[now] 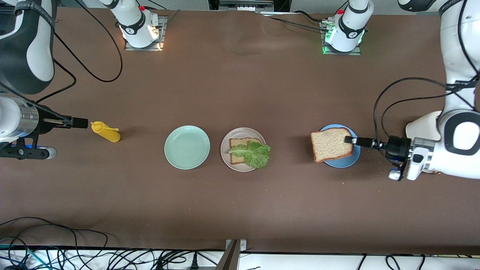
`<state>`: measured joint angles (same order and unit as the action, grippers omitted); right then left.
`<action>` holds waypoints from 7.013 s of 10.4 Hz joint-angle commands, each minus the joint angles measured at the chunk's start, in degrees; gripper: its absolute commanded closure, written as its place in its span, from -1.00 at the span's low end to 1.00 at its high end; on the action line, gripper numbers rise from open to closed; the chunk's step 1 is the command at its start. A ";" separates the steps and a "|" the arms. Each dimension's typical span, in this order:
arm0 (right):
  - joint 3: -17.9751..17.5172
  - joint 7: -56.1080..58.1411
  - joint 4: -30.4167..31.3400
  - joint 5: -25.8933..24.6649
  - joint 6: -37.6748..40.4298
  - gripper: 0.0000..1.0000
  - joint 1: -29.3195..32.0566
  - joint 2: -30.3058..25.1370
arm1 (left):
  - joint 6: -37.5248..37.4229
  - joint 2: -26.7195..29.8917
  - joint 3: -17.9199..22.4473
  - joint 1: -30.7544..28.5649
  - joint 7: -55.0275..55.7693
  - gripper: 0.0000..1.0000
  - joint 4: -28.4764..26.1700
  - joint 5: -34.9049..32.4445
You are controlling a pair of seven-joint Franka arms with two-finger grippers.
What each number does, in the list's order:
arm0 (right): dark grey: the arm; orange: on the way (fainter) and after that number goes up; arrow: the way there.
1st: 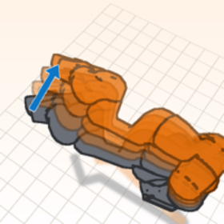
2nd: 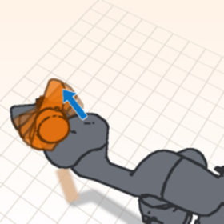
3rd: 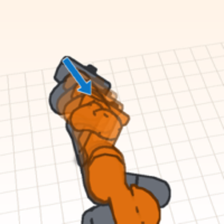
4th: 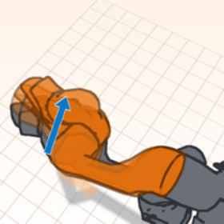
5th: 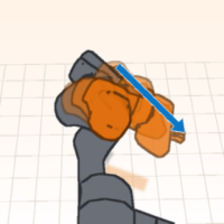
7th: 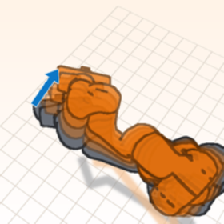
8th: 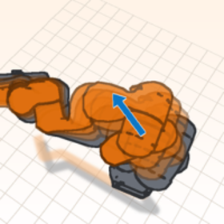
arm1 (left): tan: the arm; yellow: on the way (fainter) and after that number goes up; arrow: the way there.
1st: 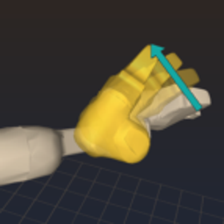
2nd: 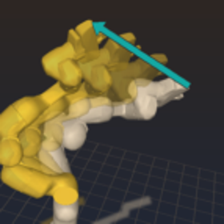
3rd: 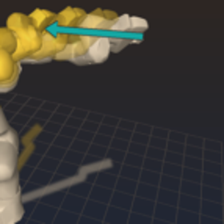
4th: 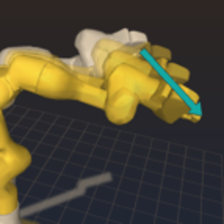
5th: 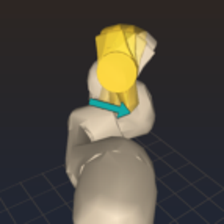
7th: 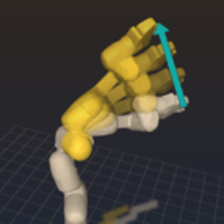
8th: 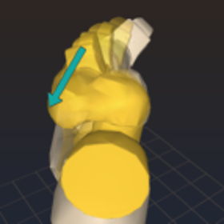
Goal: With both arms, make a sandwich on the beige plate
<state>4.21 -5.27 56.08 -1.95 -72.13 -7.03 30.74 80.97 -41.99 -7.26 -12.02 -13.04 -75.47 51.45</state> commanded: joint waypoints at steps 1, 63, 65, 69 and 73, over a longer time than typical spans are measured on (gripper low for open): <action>-4.20 0.52 13.99 -1.57 -9.55 -1.00 4.56 -9.07 | 3.65 -1.43 -2.14 1.54 4.76 1.00 -0.63 5.21; -4.04 -0.79 27.16 0.80 -22.00 -1.00 3.51 -15.71 | 5.08 40.67 4.01 9.38 1.61 -1.00 -15.41 -55.94; -4.04 -0.79 27.07 0.80 -22.00 -1.00 3.51 -15.71 | 5.08 41.29 4.01 10.78 1.87 -1.00 -15.32 -56.03; -3.95 -0.79 27.07 0.80 -22.00 -1.00 3.51 -15.71 | 3.85 41.99 4.97 10.88 7.82 -1.00 -13.58 -55.67; -3.95 -0.79 26.81 0.80 -21.91 -1.00 3.51 -15.62 | 5.77 41.55 5.07 11.05 10.05 -1.00 -13.21 -51.46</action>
<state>0.32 -5.63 81.28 -2.13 -93.40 -3.81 16.70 86.46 -0.32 -2.50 -1.44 -3.62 -89.69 -1.53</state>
